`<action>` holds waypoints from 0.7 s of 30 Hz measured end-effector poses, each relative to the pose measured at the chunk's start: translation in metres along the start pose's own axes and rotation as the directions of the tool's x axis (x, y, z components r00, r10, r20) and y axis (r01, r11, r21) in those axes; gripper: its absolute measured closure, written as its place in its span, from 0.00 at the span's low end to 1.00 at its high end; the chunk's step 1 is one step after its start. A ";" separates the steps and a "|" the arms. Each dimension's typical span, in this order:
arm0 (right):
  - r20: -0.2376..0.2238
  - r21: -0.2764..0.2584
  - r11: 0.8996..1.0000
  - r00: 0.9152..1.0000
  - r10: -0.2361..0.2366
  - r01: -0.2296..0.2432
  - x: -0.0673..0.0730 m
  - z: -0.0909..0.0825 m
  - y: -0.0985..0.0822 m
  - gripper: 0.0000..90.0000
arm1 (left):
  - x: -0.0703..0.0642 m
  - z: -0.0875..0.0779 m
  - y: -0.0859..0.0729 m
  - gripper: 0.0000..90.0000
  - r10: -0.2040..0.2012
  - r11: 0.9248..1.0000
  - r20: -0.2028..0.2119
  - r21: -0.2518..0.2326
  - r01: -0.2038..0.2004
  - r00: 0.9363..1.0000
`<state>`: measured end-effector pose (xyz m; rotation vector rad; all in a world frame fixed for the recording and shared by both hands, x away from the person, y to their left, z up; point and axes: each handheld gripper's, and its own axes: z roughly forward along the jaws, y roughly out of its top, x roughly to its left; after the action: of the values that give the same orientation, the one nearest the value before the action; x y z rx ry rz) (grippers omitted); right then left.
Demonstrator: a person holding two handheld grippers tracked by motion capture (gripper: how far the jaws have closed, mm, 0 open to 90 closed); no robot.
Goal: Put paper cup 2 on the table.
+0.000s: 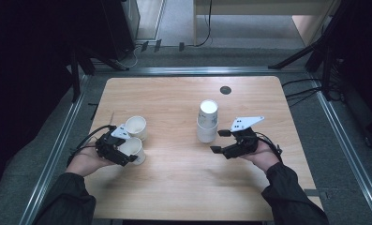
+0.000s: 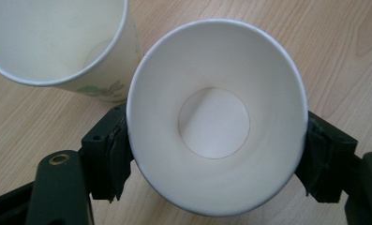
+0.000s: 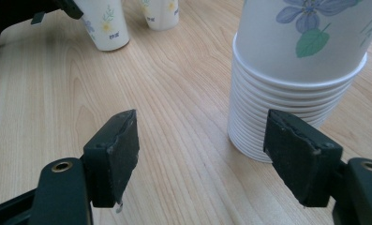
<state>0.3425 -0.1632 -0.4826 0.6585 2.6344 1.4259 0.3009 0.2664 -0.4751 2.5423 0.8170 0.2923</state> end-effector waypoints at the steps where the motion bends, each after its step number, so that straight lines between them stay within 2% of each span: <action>1: 0.000 0.001 1.000 1.000 0.002 -0.002 0.000 0.000 0.000 0.30 | 0.000 0.000 0.000 0.26 0.001 1.000 -0.003 0.001 -0.001 1.000; 7: -0.001 0.006 1.000 1.000 0.000 0.000 0.001 0.001 0.000 0.30 | -0.001 0.001 0.000 0.26 0.007 1.000 -0.009 -0.001 -0.007 1.000; 13: -0.002 0.004 1.000 1.000 0.000 0.000 0.000 0.001 0.000 0.30 | -0.003 0.000 0.000 0.25 0.032 0.999 -0.006 -0.007 -0.032 0.999; 21: -0.002 0.004 1.000 1.000 -0.002 0.002 0.000 0.001 0.000 0.30 | -0.003 0.001 0.000 0.24 0.025 1.000 0.002 -0.001 -0.025 1.000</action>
<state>0.3424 -0.1625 -0.4829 0.6551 2.6391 1.4222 0.2991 0.2644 -0.4766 2.5533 0.7852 0.2984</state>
